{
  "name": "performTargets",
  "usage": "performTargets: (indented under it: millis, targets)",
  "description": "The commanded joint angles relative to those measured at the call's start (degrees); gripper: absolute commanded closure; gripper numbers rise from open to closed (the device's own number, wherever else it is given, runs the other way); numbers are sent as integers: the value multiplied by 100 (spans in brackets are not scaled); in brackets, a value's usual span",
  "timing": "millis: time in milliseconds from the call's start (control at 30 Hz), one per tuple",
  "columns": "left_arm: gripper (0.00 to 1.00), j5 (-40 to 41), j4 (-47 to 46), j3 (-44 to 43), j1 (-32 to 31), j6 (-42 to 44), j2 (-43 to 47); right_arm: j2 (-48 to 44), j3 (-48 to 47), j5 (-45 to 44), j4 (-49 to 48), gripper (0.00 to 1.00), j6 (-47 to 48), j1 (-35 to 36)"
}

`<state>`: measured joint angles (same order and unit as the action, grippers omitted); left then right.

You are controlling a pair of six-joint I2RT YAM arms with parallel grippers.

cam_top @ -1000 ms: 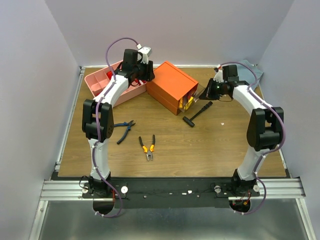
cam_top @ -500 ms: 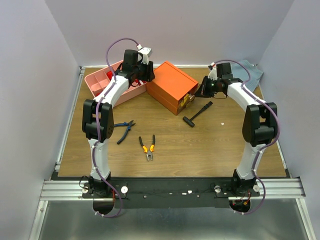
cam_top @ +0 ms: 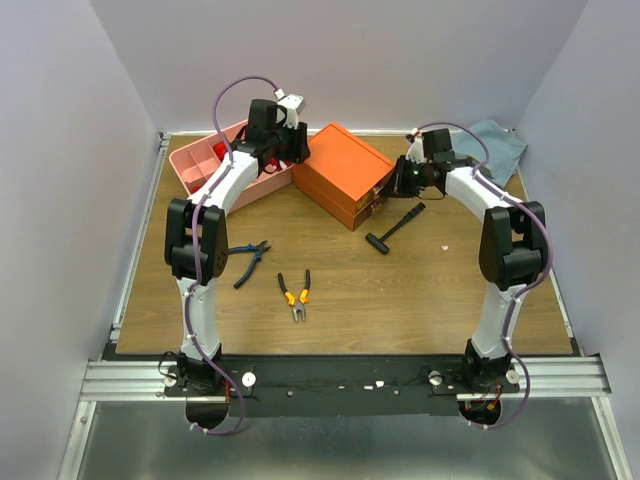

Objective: Sort the tools into containers

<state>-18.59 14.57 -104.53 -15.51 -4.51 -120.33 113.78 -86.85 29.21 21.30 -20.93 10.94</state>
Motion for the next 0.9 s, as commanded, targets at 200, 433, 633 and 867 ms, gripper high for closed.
performTargets:
  millis: [200,433,633,867]
  targets:
    - [44,13,327,179,-260,161,36,-400,466,-715,515,86,1660,57]
    - [44,4,345,249,-269,109,106,-787,740,-137,1060,51,3058,57]
    - [43,-4,363,258,-286,91,168,-341,-76,532,2193,42,5412,66]
    - [43,-4,424,258,-286,135,230,232,-894,884,3573,43,8427,75]
